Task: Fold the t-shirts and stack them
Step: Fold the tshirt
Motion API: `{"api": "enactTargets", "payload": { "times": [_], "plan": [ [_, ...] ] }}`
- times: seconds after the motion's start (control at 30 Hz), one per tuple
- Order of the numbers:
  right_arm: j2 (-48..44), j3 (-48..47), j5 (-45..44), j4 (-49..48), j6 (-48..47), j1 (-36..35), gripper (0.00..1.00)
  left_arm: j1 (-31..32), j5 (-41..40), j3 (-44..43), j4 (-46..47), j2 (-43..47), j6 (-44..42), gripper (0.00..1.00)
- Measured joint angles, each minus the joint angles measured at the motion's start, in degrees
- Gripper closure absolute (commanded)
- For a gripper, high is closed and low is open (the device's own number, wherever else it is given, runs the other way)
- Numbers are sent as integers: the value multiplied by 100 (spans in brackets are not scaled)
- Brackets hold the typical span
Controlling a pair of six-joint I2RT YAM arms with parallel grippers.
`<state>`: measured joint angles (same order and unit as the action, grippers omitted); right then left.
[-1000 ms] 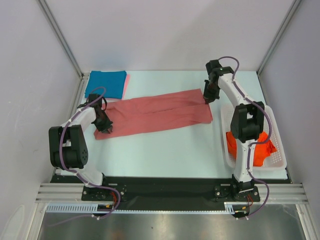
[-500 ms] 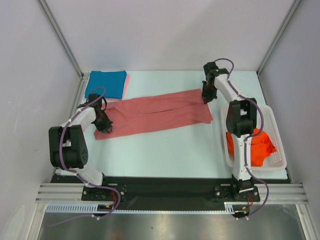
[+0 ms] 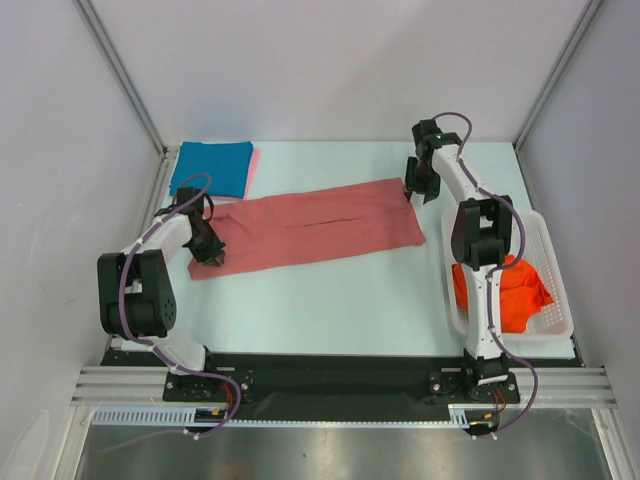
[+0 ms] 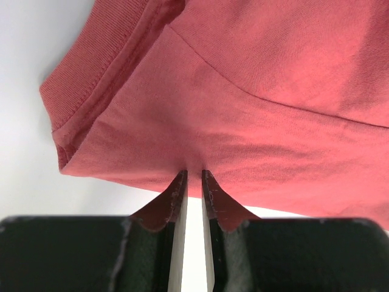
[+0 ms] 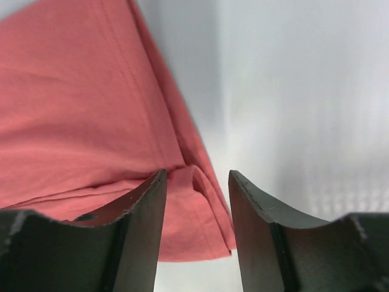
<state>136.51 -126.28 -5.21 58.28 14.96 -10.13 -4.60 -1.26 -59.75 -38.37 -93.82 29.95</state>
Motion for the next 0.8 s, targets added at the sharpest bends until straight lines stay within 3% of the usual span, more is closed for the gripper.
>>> {"api": "enactTargets", "payload": {
  "times": [0.07, 0.17, 0.33, 0.8],
  "plan": [
    [-55, 33, -22, 107, -7, 24, 49, 0, 0, 0, 0, 0, 0, 81],
    [-562, 835, 9, 22, -28, 39, 58, 0, 0, 13, 2, 20, 0, 81],
    [-1567, 2177, 127, -55, -72, 42, 78, -2, 2, 101, 13, 131, 2, 82],
    [-1429, 2920, 522, -769, 2, -94, 84, -4, -7, 168, 15, 138, 210, 82]
  ]
}}
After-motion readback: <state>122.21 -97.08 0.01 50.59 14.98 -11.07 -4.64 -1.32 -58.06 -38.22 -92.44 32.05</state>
